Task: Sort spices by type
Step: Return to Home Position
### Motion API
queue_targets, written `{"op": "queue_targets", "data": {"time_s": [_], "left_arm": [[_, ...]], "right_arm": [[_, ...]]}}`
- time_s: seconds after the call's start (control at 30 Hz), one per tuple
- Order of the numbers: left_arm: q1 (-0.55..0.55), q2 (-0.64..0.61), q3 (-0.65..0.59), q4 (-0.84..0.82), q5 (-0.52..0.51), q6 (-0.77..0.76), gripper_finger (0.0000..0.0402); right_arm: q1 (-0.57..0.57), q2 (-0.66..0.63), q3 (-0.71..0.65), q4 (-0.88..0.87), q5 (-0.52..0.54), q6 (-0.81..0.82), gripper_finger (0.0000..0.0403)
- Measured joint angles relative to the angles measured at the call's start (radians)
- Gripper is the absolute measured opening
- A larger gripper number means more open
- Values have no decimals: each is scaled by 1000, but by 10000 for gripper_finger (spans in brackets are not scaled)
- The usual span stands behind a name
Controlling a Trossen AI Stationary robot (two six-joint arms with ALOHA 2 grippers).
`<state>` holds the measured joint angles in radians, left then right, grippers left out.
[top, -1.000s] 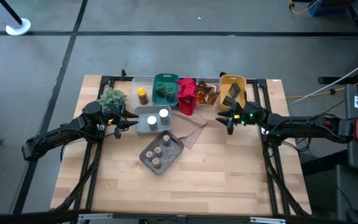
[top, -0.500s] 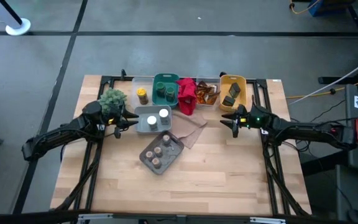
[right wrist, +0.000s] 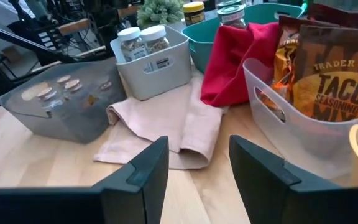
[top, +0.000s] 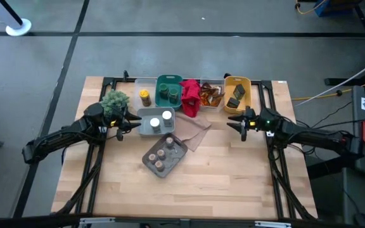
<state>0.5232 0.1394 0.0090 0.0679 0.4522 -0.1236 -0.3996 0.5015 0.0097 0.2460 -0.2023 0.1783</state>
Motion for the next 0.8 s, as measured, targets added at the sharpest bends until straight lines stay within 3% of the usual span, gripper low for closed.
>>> {"op": "queue_targets", "data": {"time_s": [0.33, 0.8], "left_arm": [[0, 0, 0, 0, 0, 0, 127], [0, 0, 0, 0, 0, 81, 127]], "right_arm": [[0, -162, -1, -185, 11, -4, 170], [0, -229, -2, -227, 209, -85, 170]]}}
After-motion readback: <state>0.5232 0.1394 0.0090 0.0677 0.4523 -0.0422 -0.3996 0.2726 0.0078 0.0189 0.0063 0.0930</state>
